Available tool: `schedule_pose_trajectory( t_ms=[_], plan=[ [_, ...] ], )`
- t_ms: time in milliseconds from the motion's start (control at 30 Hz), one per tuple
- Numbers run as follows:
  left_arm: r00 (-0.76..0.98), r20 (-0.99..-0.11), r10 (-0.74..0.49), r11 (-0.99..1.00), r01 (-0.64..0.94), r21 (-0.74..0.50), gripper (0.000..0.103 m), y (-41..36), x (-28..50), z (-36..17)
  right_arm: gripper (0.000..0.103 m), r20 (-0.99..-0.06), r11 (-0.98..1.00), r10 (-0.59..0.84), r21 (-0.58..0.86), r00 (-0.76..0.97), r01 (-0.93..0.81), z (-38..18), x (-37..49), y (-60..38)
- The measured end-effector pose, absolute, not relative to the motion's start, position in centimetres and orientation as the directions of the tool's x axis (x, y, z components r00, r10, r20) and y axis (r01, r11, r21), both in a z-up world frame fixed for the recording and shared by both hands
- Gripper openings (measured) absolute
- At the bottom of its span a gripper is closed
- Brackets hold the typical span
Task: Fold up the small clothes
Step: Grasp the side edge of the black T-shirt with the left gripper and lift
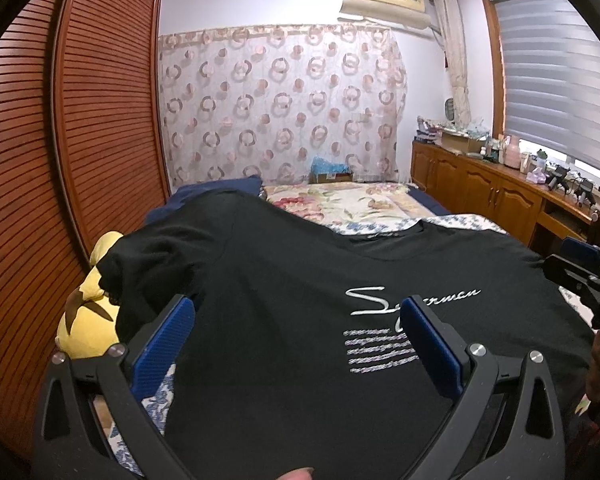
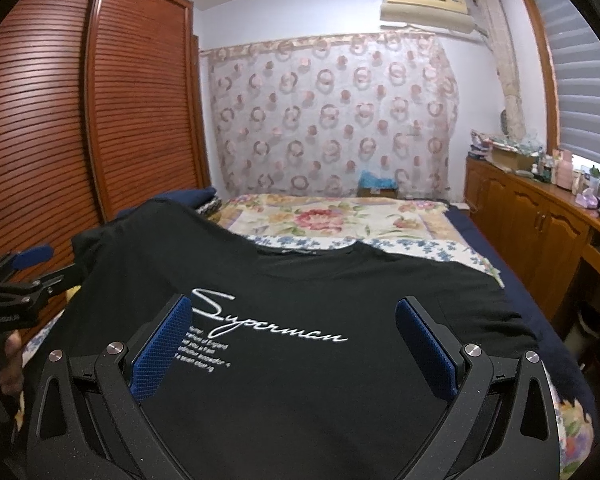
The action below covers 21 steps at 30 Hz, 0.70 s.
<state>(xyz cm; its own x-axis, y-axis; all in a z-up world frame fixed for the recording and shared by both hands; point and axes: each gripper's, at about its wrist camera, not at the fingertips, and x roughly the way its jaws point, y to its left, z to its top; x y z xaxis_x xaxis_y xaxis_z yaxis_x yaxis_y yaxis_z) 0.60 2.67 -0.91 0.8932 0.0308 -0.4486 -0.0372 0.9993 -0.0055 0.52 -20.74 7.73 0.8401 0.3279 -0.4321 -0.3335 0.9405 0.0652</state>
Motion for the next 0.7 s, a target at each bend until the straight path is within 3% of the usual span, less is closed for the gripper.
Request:
schedule_pose_trajectory(
  t_ms=[700],
  plan=[
    [0.836, -0.547, 0.040, 0.999, -0.048, -0.002, 0.103, 10.8, 2.6, -3.6, 0.103, -0.509, 0.861, 0.452, 0.036, 0.732, -0.507, 5.5, 2.8, -14.6]
  ],
)
